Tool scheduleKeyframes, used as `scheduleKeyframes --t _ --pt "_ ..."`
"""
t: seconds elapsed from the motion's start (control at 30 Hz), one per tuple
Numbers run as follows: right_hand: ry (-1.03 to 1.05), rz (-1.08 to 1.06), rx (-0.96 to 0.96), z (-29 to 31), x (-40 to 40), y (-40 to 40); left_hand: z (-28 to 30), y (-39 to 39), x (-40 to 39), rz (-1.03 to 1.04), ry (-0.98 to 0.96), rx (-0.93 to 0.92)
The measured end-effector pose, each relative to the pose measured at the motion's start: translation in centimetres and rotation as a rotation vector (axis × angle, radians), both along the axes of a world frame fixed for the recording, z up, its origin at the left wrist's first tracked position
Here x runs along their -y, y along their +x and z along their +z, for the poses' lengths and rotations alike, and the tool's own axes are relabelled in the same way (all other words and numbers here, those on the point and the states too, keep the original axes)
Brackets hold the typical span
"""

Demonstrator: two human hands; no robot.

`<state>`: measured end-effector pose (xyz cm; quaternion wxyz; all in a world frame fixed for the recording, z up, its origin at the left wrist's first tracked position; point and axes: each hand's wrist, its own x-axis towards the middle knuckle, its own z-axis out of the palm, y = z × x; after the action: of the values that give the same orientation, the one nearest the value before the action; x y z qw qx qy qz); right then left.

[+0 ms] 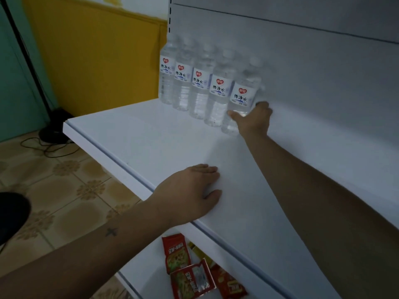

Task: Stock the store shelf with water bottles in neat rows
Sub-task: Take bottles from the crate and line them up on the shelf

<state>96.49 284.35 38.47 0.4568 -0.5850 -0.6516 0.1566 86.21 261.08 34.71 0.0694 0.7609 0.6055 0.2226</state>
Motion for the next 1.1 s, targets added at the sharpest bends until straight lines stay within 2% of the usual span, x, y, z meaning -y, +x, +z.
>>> scheduleKeyframes --t 0.17,0.3,0.57,0.7,0.9,1.1 --pt "-0.118 0.053 0.03 -2.5 5.3 5.8 0.5 0.1 0.2 0.041 -0.038 0.084" --pt "-0.141 0.037 0.07 -1.8 11.4 11.6 1.2 2.5 2.3 0.045 0.031 0.346" --pt "-0.105 -0.231 -0.069 2.3 29.0 25.0 4.7 16.6 9.7 -0.405 0.091 0.482" --pt "-0.043 -0.411 -0.106 3.2 39.2 32.0 6.4 23.7 14.7 -0.652 0.055 0.592" --pt "-0.002 -0.715 -0.18 2.7 52.7 38.6 5.8 31.9 22.8 -0.948 -0.064 0.562" --pt "-0.105 -0.919 -0.234 -1.9 63.5 41.0 2.1 37.6 28.6 -1.138 -0.245 0.458"
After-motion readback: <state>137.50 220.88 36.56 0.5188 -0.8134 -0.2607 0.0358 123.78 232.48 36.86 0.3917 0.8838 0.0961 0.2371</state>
